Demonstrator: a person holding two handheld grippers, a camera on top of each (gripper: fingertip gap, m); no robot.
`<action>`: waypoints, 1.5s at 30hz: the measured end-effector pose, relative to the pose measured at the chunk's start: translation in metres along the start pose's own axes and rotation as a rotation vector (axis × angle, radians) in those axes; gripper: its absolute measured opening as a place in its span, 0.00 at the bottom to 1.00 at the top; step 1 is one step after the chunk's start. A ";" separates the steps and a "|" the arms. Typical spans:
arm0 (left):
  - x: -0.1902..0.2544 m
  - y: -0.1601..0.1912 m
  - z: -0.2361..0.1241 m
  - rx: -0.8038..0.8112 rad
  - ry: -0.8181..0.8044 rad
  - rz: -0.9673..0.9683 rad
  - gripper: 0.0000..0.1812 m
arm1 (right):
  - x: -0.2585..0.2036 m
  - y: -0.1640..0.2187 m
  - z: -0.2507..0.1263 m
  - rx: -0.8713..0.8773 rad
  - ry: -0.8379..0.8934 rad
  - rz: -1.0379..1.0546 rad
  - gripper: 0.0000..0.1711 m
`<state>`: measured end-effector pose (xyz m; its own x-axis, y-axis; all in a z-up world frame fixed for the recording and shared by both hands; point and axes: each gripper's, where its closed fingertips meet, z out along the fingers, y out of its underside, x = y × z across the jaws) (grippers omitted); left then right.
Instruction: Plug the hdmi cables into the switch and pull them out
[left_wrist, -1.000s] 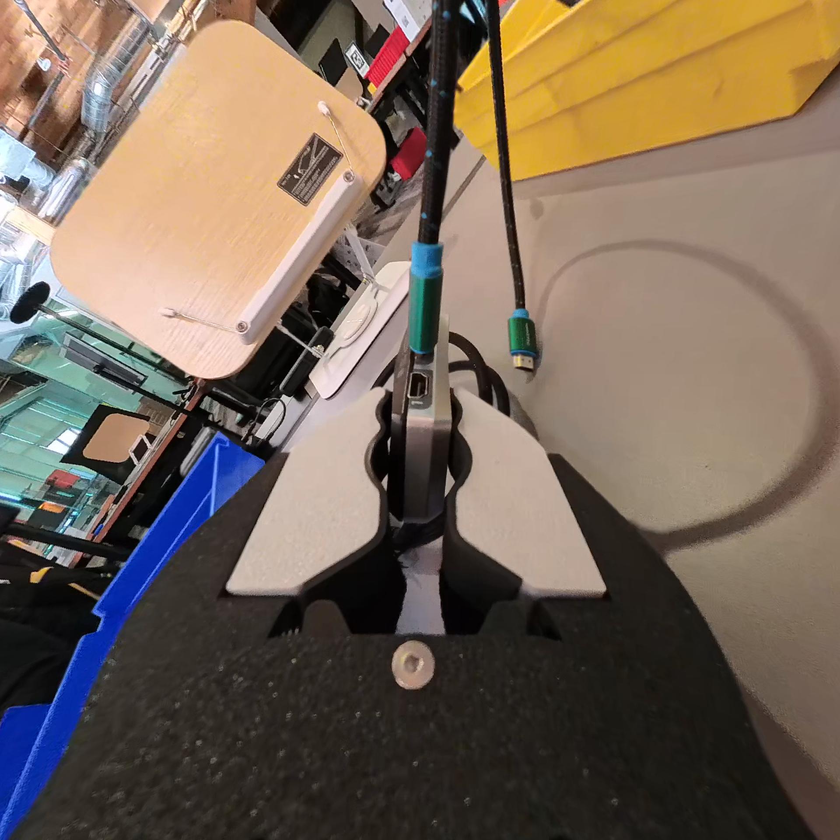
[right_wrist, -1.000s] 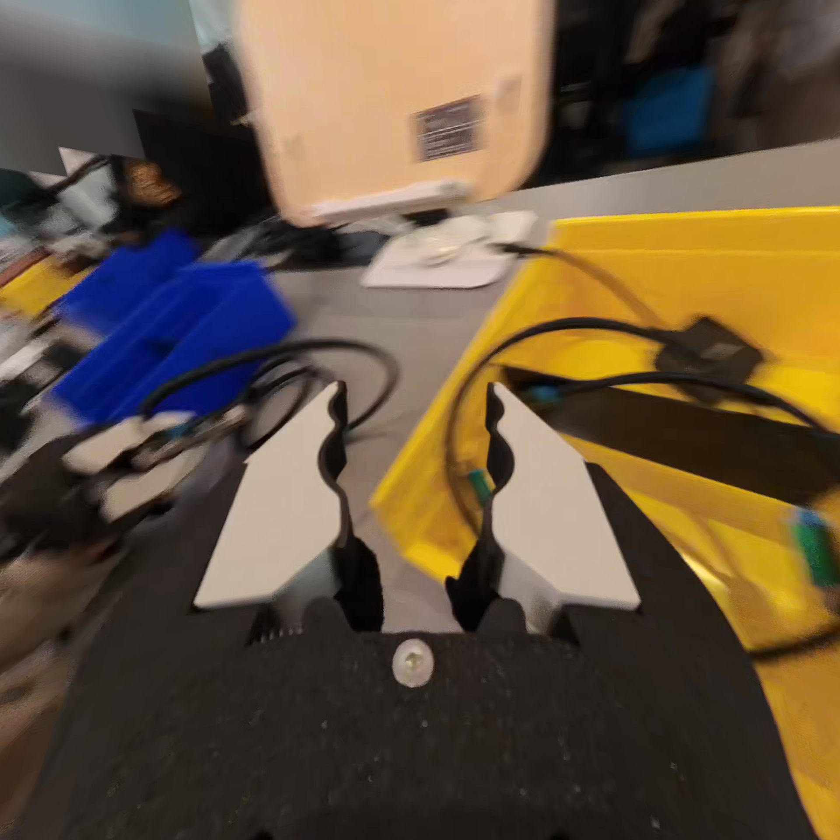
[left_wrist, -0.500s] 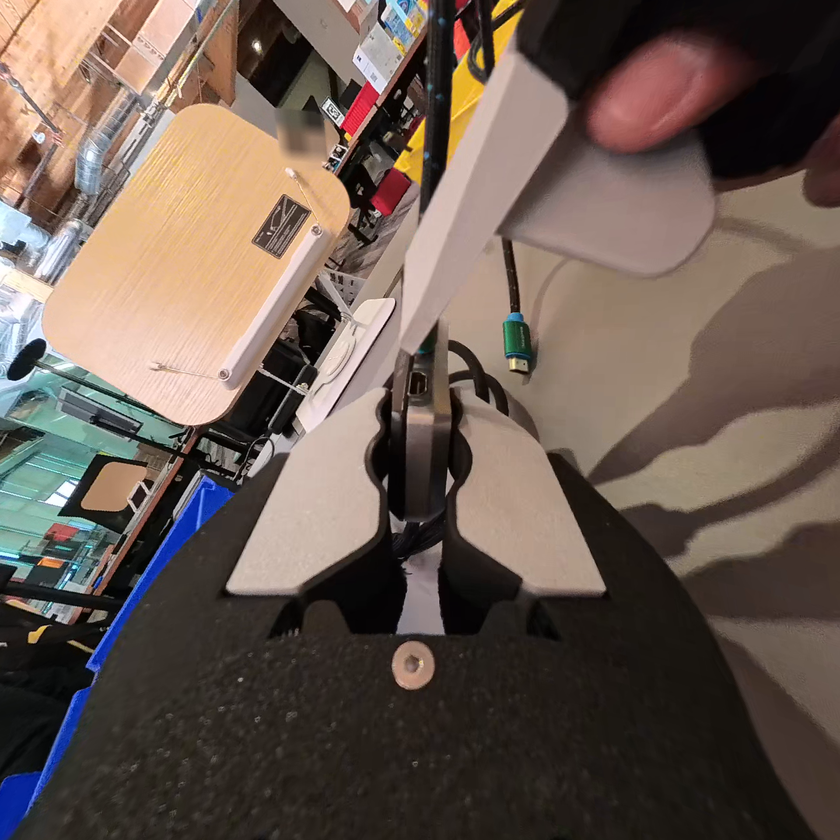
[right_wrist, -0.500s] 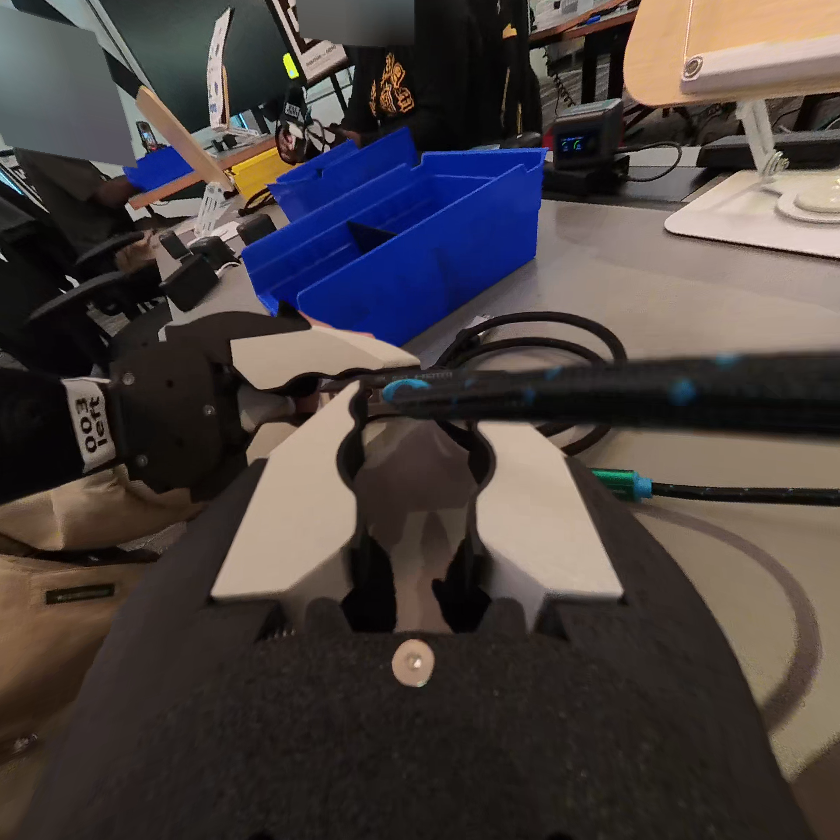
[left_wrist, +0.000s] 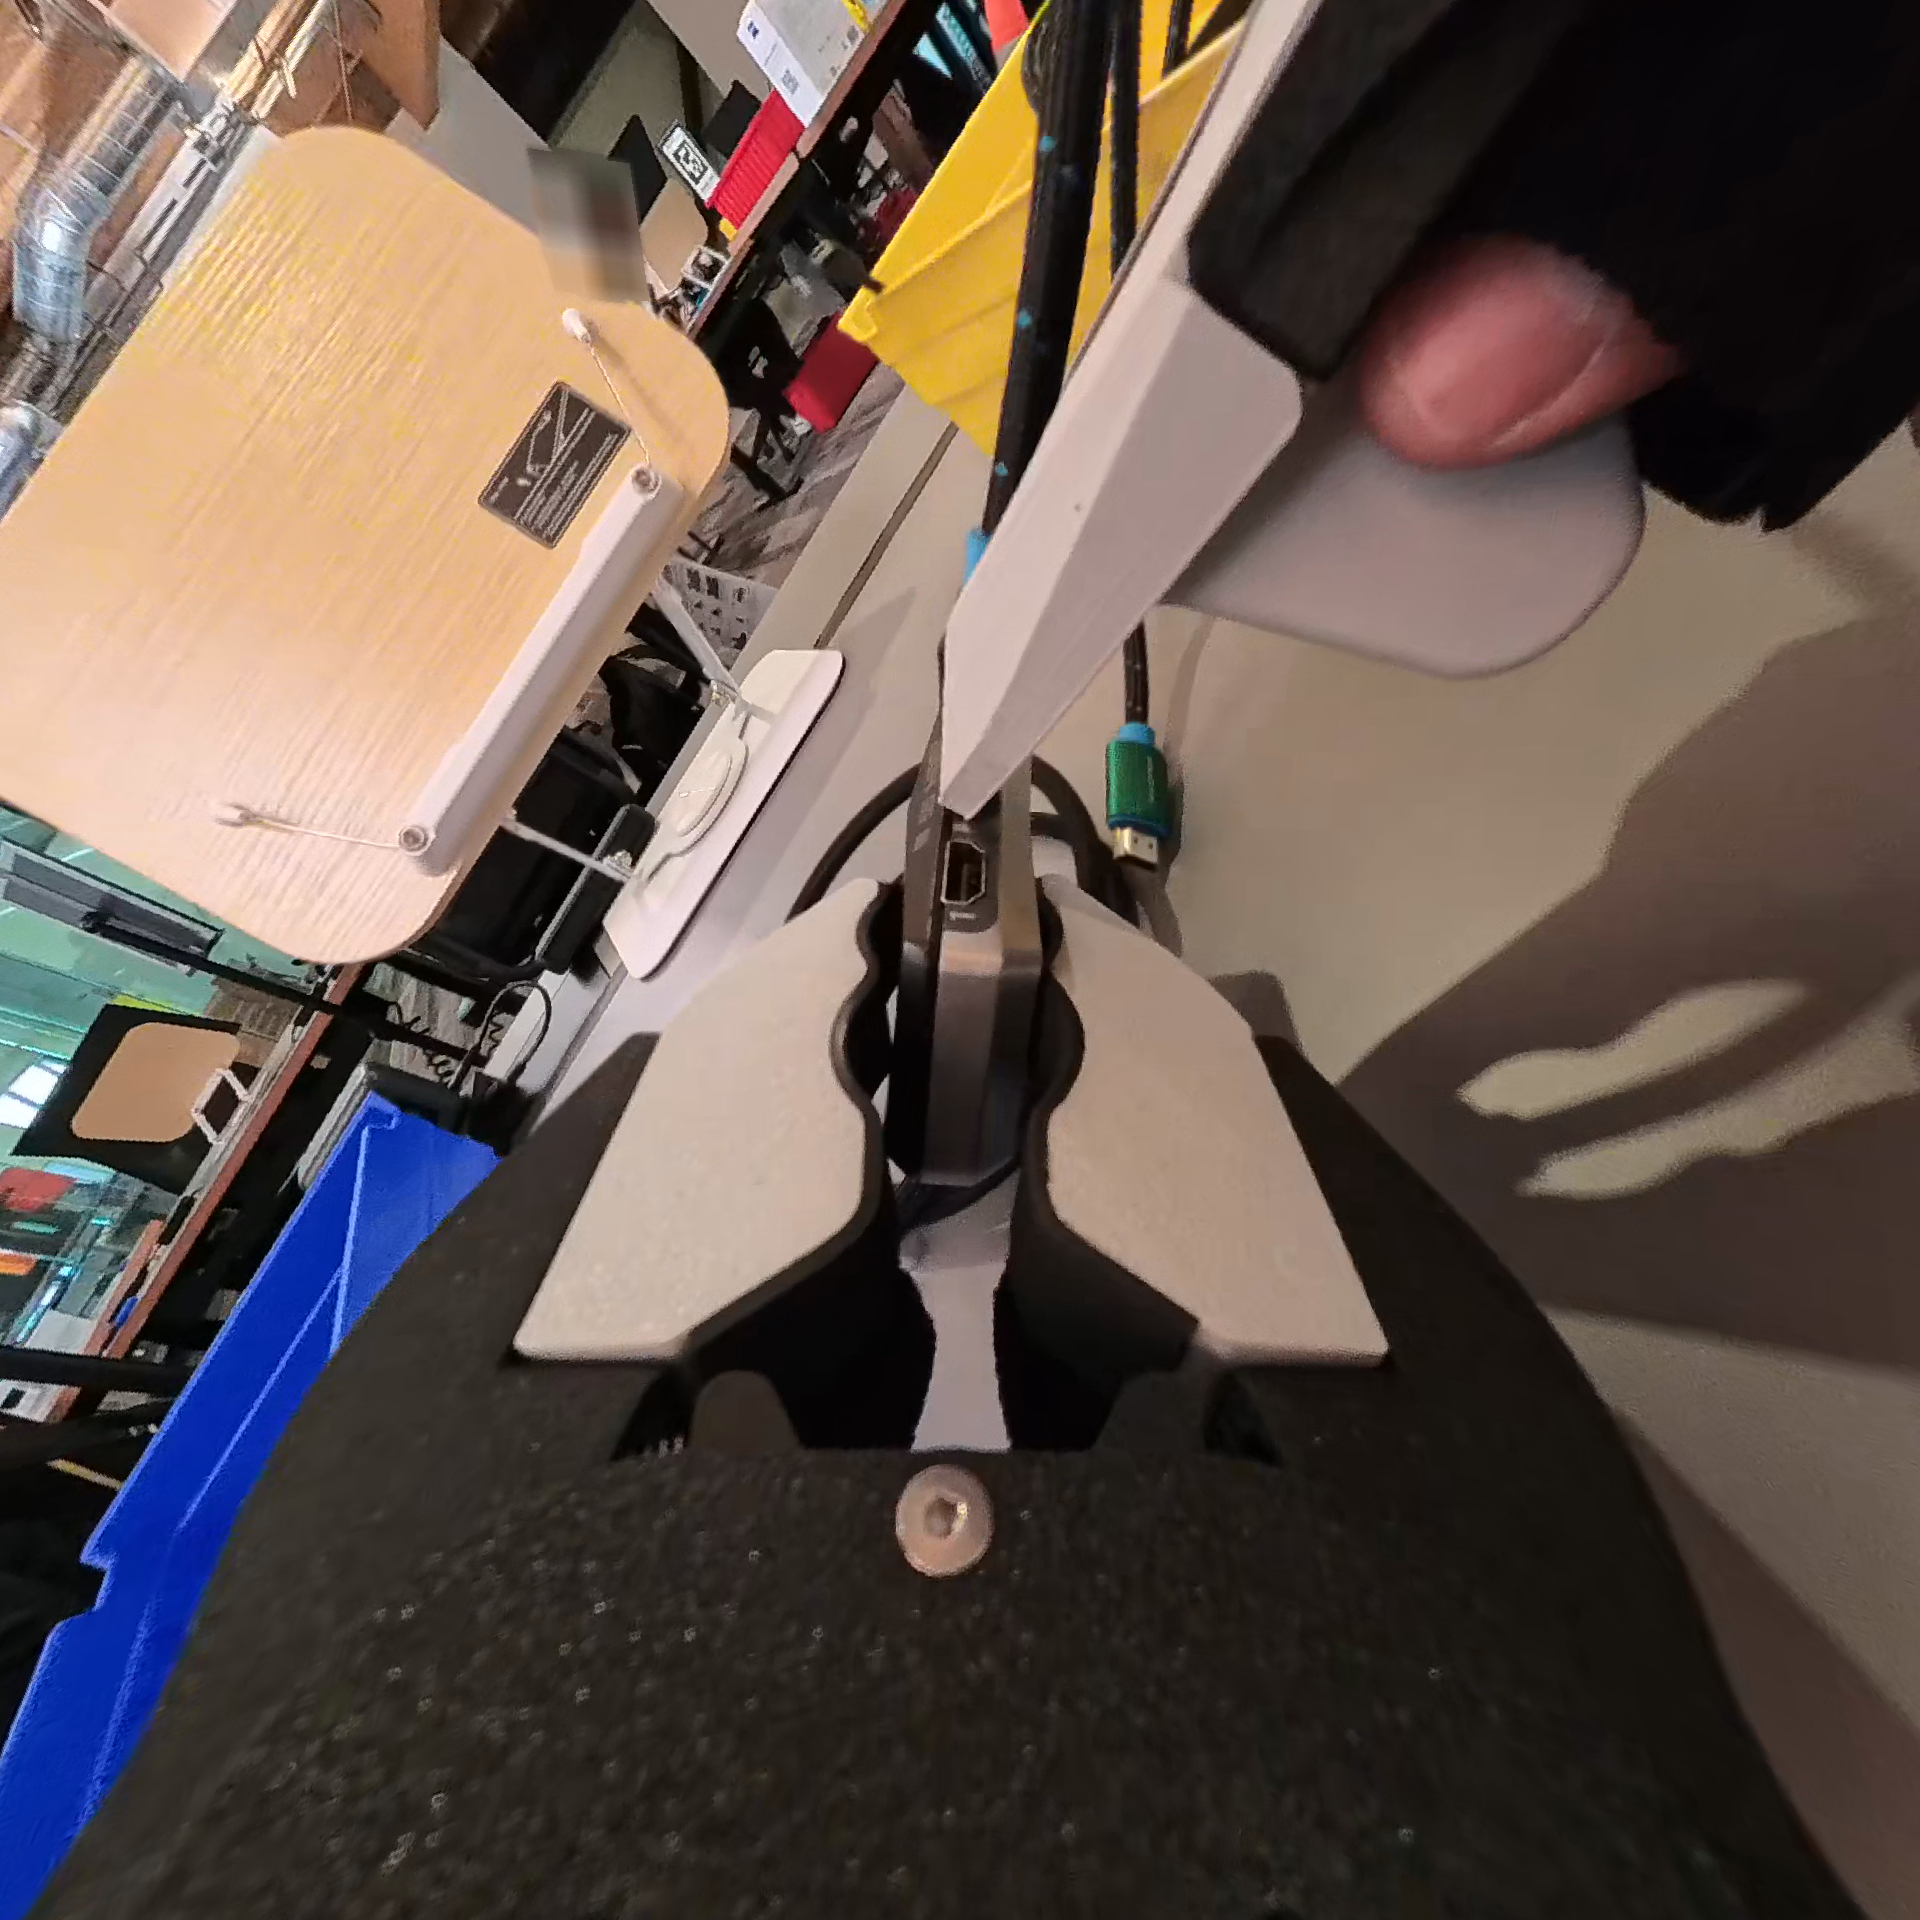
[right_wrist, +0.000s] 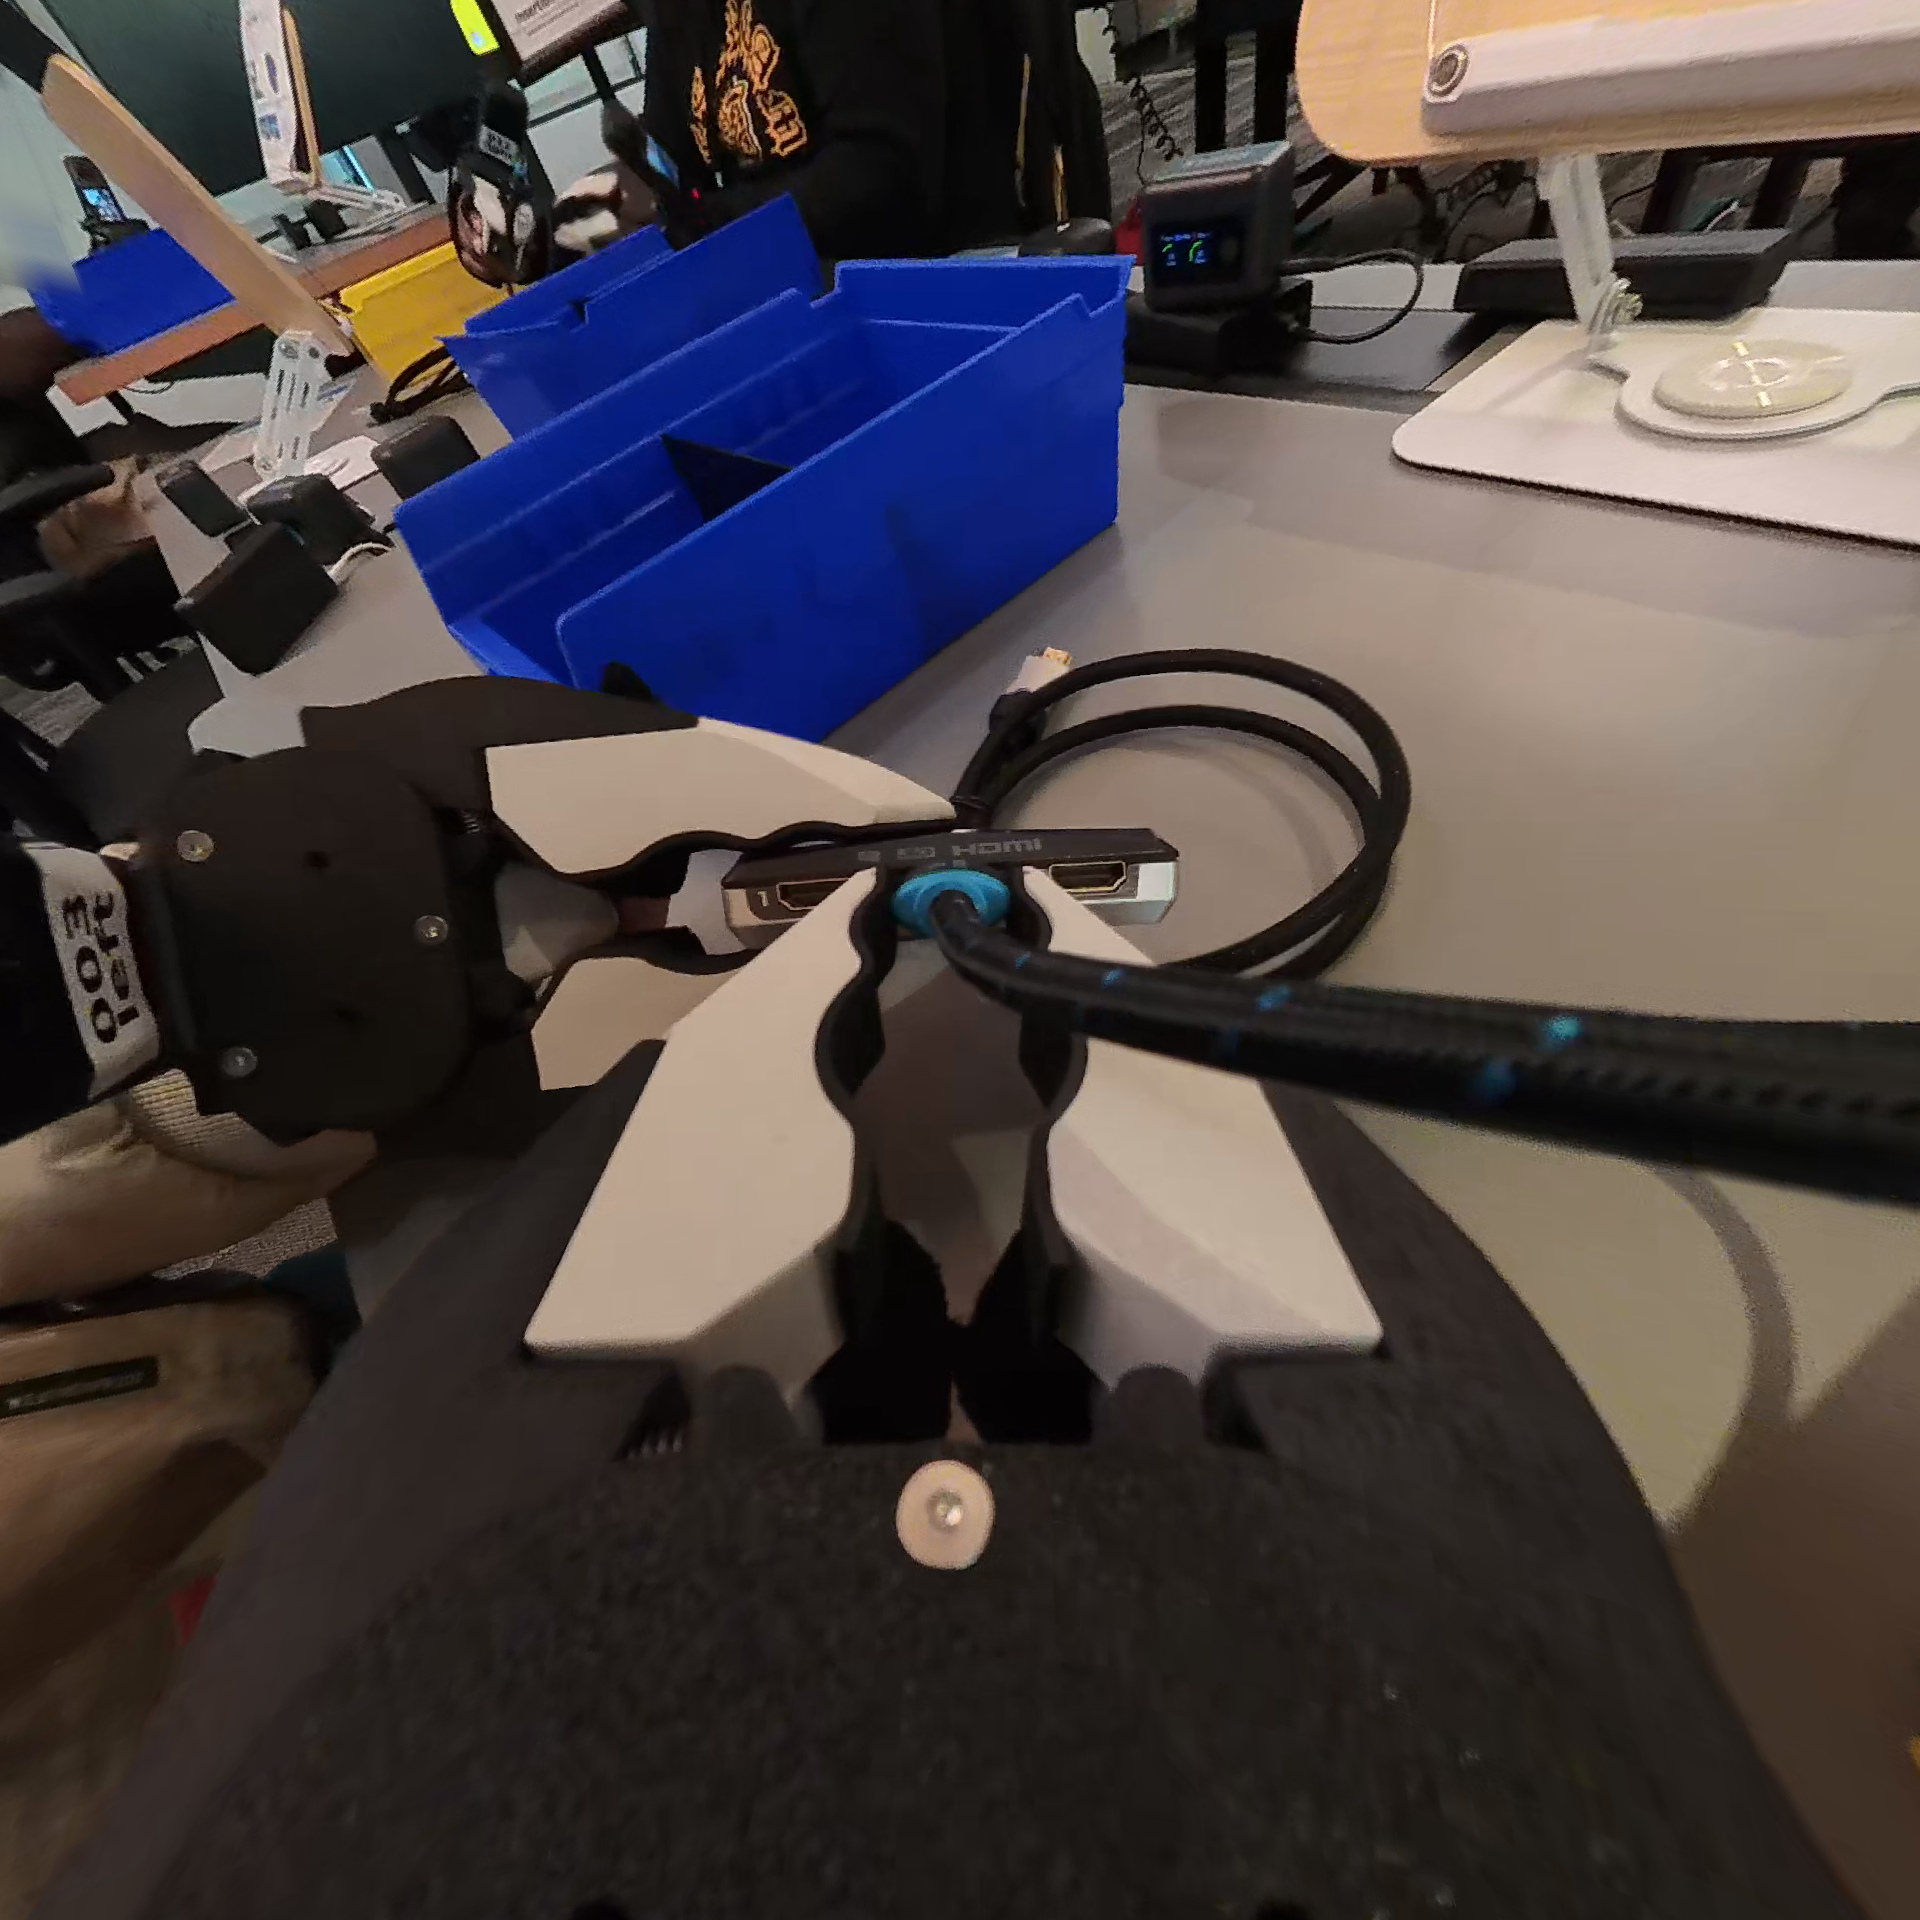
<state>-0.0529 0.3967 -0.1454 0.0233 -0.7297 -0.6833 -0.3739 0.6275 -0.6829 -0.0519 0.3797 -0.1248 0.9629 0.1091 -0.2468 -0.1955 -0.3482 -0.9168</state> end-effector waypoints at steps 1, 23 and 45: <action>0.001 -0.002 0.000 0.005 0.003 0.003 0.13 | 0.000 0.000 -0.002 0.004 0.004 -0.001 0.12; 0.006 -0.031 -0.002 0.082 0.003 0.046 0.13 | 0.000 -0.009 -0.033 0.060 0.083 -0.056 0.11; 0.022 -0.019 -0.012 0.122 0.009 0.233 0.19 | -0.014 0.020 -0.023 -0.083 -0.125 -0.022 0.12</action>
<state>-0.0563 0.3660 -0.1446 -0.0590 -0.5641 -0.8236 -0.2541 0.8064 -0.5341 -0.0653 0.3499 -0.1321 0.9351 0.2307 -0.2689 -0.1538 -0.4195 -0.8946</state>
